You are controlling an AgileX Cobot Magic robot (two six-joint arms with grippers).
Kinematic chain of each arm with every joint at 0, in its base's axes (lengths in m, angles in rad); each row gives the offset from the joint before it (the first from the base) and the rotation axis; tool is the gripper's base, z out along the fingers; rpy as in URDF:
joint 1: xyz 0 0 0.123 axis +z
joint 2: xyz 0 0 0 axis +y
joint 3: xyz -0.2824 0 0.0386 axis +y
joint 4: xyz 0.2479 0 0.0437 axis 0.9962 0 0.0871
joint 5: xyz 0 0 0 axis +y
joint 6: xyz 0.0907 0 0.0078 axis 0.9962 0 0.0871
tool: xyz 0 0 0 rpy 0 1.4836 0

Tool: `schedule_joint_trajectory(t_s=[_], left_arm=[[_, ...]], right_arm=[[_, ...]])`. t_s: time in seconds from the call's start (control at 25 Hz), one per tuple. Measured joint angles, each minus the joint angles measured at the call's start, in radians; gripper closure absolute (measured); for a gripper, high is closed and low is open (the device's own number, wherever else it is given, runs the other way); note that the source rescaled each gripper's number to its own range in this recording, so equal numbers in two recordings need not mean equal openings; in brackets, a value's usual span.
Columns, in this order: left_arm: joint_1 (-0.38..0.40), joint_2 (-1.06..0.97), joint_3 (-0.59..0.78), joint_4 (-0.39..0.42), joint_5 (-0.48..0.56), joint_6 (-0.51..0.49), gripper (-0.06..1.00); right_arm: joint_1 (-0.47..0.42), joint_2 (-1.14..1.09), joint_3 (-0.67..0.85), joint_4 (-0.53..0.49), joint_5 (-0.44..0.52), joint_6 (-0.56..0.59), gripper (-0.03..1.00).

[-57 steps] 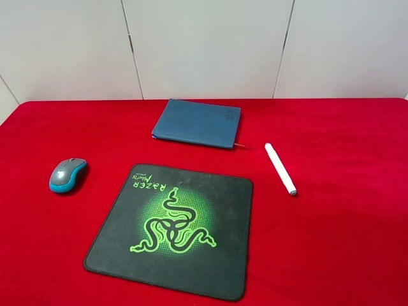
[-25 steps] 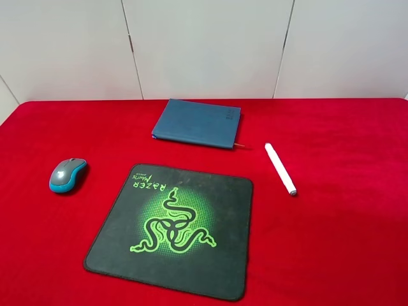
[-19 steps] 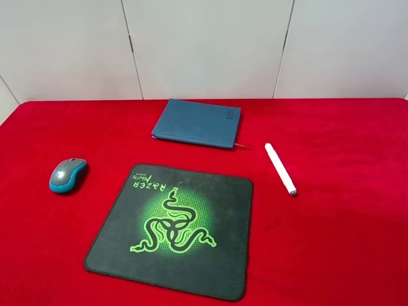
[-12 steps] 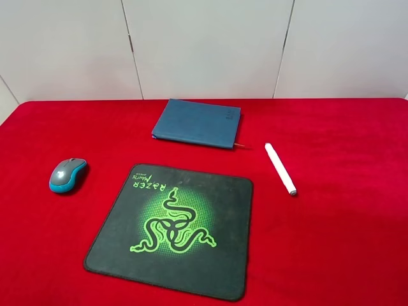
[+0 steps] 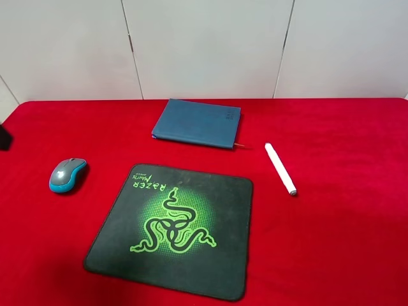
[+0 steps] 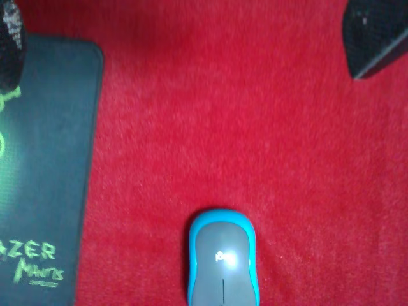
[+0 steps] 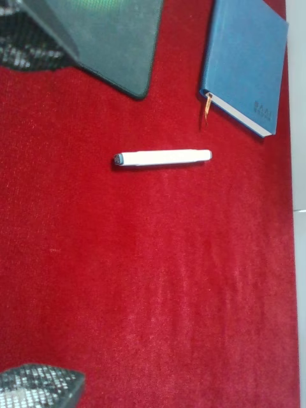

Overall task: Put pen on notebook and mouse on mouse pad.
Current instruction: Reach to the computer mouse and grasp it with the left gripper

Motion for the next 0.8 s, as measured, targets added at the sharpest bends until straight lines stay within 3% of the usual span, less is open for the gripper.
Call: schedule_joint_trajectory(t_s=[0.8], left_arm=[[0.0, 0.578, -0.105, 0.04, -0.227, -0.001, -0.06]], right_arm=[[0.0, 0.0, 0.0, 0.0, 0.0, 0.0, -0.03]])
